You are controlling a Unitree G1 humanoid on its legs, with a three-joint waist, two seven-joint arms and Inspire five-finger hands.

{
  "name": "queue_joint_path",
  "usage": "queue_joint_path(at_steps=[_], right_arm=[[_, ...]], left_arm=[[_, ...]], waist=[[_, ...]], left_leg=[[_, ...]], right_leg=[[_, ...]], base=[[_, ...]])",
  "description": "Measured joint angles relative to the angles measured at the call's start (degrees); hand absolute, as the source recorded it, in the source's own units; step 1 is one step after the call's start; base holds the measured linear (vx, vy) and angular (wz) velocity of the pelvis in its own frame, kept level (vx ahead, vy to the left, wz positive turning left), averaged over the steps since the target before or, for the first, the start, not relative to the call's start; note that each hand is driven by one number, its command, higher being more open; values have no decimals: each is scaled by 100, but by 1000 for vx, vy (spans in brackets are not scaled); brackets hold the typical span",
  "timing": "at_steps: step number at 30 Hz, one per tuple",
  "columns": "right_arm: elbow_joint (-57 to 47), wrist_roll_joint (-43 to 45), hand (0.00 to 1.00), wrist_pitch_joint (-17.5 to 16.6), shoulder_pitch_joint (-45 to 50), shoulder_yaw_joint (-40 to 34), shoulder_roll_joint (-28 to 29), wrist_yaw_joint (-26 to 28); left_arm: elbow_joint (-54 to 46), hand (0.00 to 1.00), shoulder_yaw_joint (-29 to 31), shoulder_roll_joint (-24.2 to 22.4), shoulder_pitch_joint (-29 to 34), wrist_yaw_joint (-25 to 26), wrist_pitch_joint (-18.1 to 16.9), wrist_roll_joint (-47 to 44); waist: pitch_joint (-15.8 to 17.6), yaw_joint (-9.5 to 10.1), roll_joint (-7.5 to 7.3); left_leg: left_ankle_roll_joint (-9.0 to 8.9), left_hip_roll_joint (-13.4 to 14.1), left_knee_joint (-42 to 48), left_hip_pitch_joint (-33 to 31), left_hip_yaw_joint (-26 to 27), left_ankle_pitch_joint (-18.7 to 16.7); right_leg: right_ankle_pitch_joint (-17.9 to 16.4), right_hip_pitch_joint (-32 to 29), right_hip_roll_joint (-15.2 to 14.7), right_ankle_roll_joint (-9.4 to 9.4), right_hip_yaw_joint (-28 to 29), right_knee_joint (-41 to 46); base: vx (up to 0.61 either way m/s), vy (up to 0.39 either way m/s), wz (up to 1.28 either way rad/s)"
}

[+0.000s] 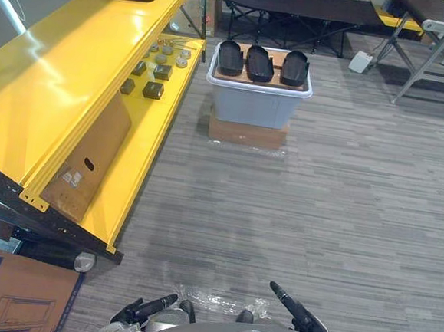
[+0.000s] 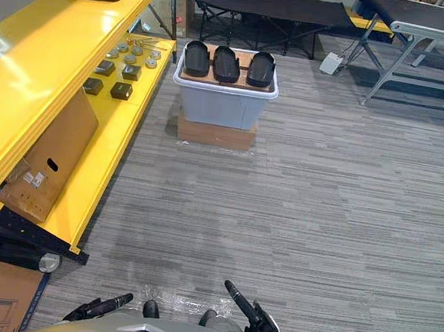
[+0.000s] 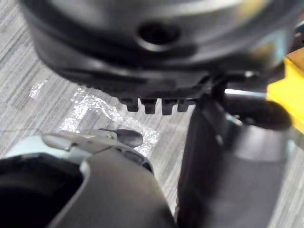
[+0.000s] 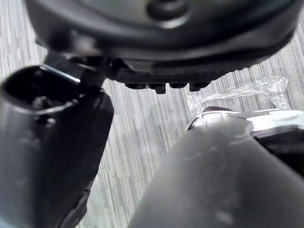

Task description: Walk over and take three plastic housings, then place them on the shelf

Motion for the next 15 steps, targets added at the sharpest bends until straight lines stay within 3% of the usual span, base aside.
queue_joint_path(at_steps=[2,4,5,7,9,10,12,13,15], right_arm=[[-1,-2,100,5,16,1,19,12],[-16,4,100,3,23,3,16,20],[-42,17,100,4,34,3,26,6],[-153,223,100,-11,118,31,35,-58],[-162,405,100,-7,101,79,9,-84],[-159,525,100,-9,111,75,8,-85],[-162,573,100,-56,137,76,28,-56],[-161,555,100,-156,133,75,55,15],[-161,543,100,-190,137,58,58,69]], left_arm=[[18,100,-60,-1,1,31,-65,5],[30,100,-130,7,4,51,-84,8],[31,100,-132,20,8,52,-79,9],[14,100,-155,38,-1,58,-55,39],[15,100,-223,71,-16,94,-63,247],[-5,100,-241,93,-10,121,-67,462],[-55,100,-241,106,0,148,-86,539],[-46,100,-240,126,-51,148,-81,681],[-37,100,-249,140,-206,129,-70,810]], waist=[[-35,0,12],[-61,-2,6],[-62,-4,-26],[-83,-17,-57],[-6,-44,-113],[81,-112,-42],[110,-155,-80],[124,-163,-58],[211,-171,-23]], left_leg=[[2,-19,0,5,-46,4],[37,-94,-1,-7,-122,-23],[105,-158,0,-15,-171,-73],[212,-324,4,-32,-231,-167],[356,-416,114,6,-209,-161],[419,-381,130,208,-184,-147],[399,-302,213,249,-153,-264],[342,-192,357,232,-126,-424],[232,60,562,169,-75,-593]], right_leg=[[-5,-3,-18,1,0,13],[-333,-277,-221,77,8,633],[-500,-412,-337,189,15,945],[-863,-923,-735,662,219,2180],[-655,-1648,-1054,597,753,3654],[-592,-1782,-1129,504,895,4106],[-728,-1773,-1067,298,939,3915],[-746,-1777,-944,264,942,3337],[-623,-1788,-688,368,951,2269]], base=[[-56,39,2],[-6,58,3],[12,75,7],[65,58,3],[88,61,6],[133,74,10],[126,21,-7],[113,-26,-20],[147,-52,-25]])
